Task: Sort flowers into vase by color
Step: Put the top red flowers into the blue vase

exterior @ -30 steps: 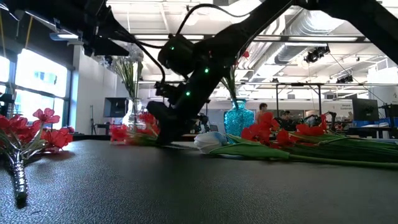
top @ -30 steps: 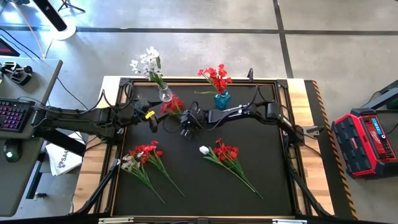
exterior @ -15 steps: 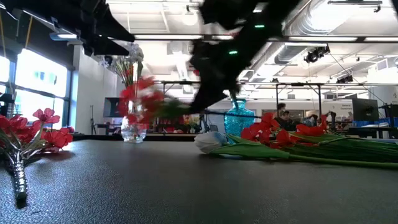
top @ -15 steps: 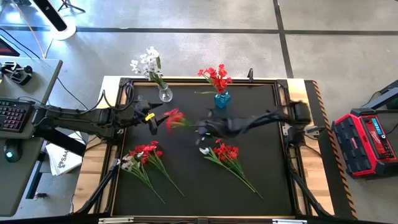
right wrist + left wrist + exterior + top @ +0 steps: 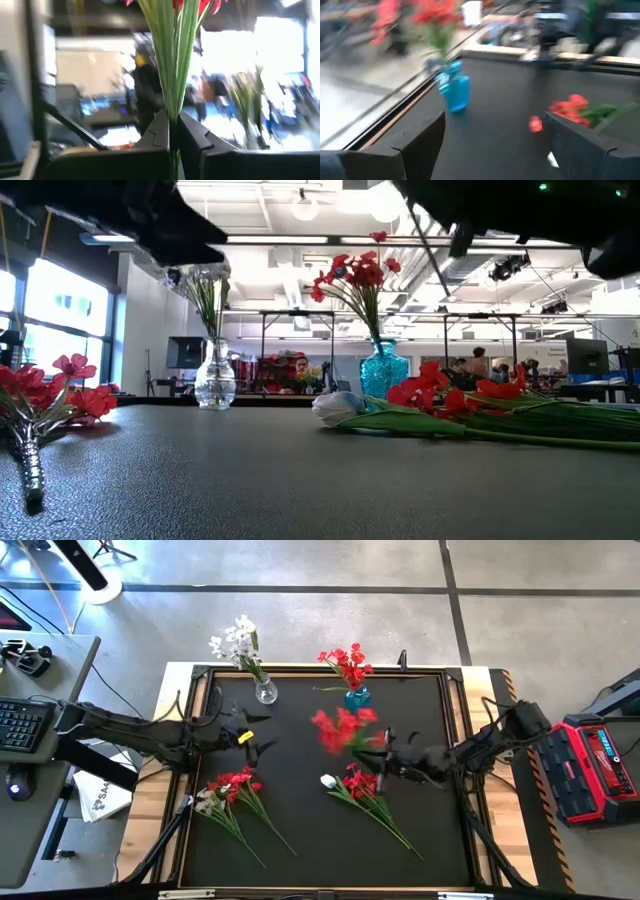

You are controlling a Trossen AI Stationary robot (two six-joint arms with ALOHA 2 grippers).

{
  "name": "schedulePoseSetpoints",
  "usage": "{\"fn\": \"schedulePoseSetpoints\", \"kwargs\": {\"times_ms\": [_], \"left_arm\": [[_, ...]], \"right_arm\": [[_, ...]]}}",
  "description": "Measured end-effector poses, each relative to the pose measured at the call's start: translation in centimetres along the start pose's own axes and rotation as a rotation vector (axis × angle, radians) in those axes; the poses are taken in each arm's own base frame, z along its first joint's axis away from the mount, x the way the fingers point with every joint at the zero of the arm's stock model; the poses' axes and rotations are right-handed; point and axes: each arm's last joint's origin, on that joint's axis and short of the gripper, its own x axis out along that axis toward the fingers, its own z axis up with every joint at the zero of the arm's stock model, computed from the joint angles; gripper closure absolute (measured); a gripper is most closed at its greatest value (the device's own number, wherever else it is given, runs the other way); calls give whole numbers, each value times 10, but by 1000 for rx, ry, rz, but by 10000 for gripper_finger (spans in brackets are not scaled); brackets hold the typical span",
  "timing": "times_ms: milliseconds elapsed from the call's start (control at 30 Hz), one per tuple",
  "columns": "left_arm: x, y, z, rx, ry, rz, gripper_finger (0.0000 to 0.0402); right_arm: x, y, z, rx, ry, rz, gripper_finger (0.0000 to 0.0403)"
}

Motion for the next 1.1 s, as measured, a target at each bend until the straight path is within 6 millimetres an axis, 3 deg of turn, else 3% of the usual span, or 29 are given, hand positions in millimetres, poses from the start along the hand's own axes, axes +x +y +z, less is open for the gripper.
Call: {"fn": "schedulePoseSetpoints", "kwargs": {"times_ms": [200,467,667,900,1100], "left_arm": [[18,-19,-22,69,-259,-324,80],[53,-25,-27,98,-324,-365,80],[86,-42,-13,183,-355,-527,80],[115,-65,10,271,-423,-538,85],[121,-73,12,276,-428,-554,147]], "right_arm": [[16,5,8,-88,-87,152,402],[52,15,29,-178,-252,281,403],[72,19,31,-208,-289,272,403],[89,24,13,-240,-236,277,403],[93,24,6,-245,-216,273,403]]}}
